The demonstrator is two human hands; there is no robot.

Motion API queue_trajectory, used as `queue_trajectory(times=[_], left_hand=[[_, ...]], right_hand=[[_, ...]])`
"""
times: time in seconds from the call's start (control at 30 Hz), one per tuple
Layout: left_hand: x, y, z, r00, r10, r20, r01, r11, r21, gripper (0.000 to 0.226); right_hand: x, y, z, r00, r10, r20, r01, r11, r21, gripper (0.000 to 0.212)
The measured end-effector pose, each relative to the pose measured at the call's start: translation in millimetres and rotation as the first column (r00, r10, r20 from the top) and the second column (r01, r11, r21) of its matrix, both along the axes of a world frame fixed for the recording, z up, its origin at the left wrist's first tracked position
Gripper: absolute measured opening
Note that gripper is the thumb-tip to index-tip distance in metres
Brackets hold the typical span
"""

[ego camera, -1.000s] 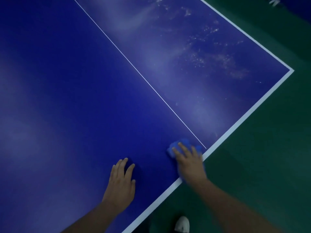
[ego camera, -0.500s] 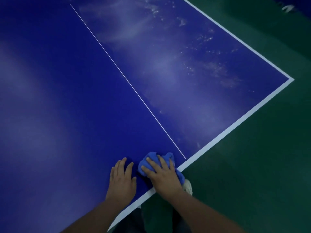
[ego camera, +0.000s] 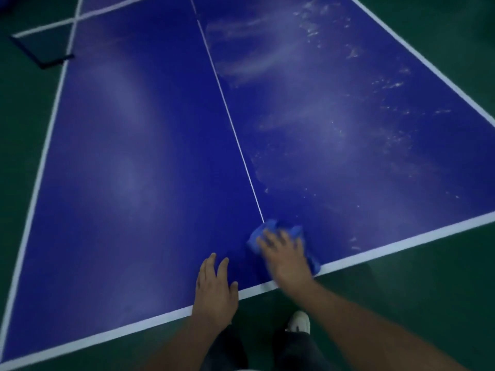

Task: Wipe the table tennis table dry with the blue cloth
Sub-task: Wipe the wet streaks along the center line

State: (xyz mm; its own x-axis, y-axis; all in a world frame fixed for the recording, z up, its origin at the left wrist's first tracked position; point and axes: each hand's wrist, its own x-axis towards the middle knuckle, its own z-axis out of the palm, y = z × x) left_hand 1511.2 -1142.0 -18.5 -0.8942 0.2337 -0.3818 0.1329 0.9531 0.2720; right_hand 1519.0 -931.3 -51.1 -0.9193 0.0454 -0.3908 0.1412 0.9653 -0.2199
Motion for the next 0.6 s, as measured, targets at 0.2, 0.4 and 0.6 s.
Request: queue_trajectory(times=[0.2,0.4,0.6], left_hand=[[13,-12,12,0.997,0.063,0.044,-0.059,0.995,-0.076,0.061],[4,-20,13,0.996,0.018,0.091,-0.008,0.994,-0.112,0.062],[-24,-16,-2,0.996,-0.061,0.069,0.068,0.991,-0.112,0.065]], right_hand=[[13,-24,-16,0.948,0.302,0.103,-0.299,0.953,-0.049,0.055],[-55,53,7,0.995,-0.046,0.088,0.043,0.998,0.035,0.058],[-17,-17,-3,0.983,0.167,0.073,-0.168,0.986,0.010,0.052]])
